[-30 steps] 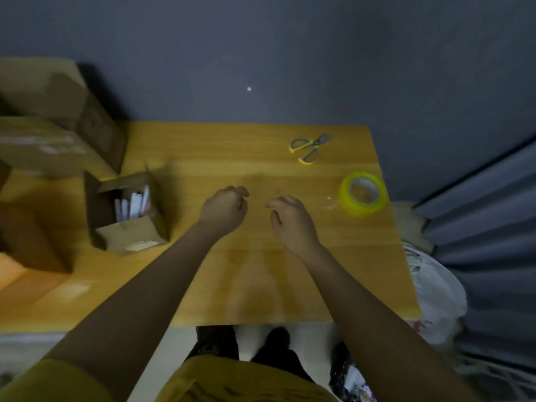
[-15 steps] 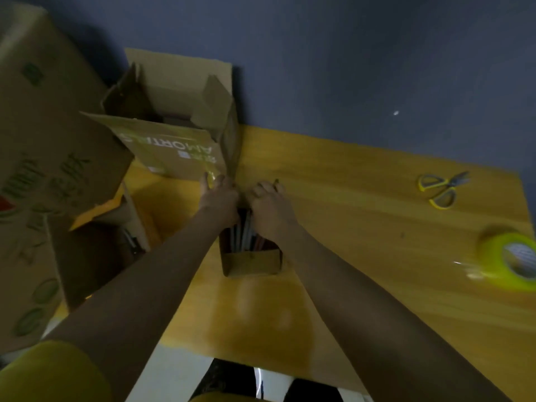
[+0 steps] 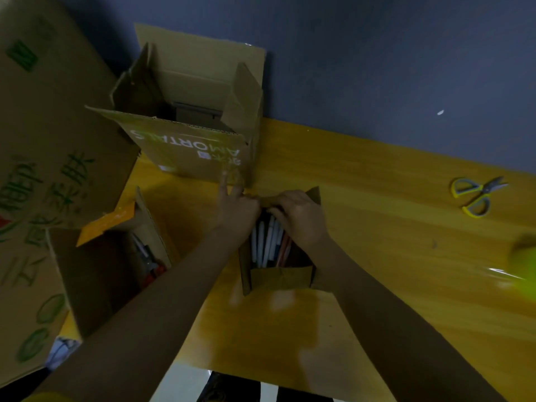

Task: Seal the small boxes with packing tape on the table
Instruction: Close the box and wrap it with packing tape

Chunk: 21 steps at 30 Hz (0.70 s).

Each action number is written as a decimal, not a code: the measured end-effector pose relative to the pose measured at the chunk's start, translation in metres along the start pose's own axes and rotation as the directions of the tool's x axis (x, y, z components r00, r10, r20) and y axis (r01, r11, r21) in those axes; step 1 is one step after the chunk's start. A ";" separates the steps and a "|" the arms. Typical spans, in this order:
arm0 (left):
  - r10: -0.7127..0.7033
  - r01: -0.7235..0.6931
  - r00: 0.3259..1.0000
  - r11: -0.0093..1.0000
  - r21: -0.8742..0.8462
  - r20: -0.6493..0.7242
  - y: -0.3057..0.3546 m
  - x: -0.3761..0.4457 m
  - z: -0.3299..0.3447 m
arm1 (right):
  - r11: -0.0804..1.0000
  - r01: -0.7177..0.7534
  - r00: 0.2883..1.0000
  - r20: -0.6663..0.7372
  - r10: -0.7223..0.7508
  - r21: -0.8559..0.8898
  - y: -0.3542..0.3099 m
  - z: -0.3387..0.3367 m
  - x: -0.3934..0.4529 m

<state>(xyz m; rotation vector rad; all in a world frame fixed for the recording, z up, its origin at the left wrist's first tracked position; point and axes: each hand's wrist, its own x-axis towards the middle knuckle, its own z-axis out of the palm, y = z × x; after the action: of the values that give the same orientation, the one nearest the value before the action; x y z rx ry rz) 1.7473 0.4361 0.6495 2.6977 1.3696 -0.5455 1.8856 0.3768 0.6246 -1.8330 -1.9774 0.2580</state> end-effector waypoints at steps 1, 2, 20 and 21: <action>0.005 -0.005 1.000 1.000 0.001 -0.003 0.000 -0.001 0.000 | 1.000 -0.018 0.997 0.069 0.018 -0.002 -0.001 -0.002 0.003; 0.007 -0.007 1.000 1.000 -0.002 -0.009 -0.001 -0.001 0.000 | 0.999 -0.021 0.988 0.153 0.025 -0.028 0.000 0.001 0.008; 0.007 -0.008 0.999 0.999 -0.035 -0.038 -0.001 -0.019 -0.016 | 0.998 -0.006 0.989 0.149 -0.004 0.061 -0.013 -0.036 -0.010; 0.004 -0.014 0.994 0.996 -0.085 -0.109 0.001 -0.028 -0.018 | 0.996 -0.039 0.996 0.077 0.033 0.081 -0.022 -0.044 -0.026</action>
<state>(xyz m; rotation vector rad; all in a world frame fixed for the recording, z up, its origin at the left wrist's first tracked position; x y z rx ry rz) 1.7379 0.4180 0.6755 2.6991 1.3713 -0.3357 1.8859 0.3419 0.6680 -1.8330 -1.9550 0.4200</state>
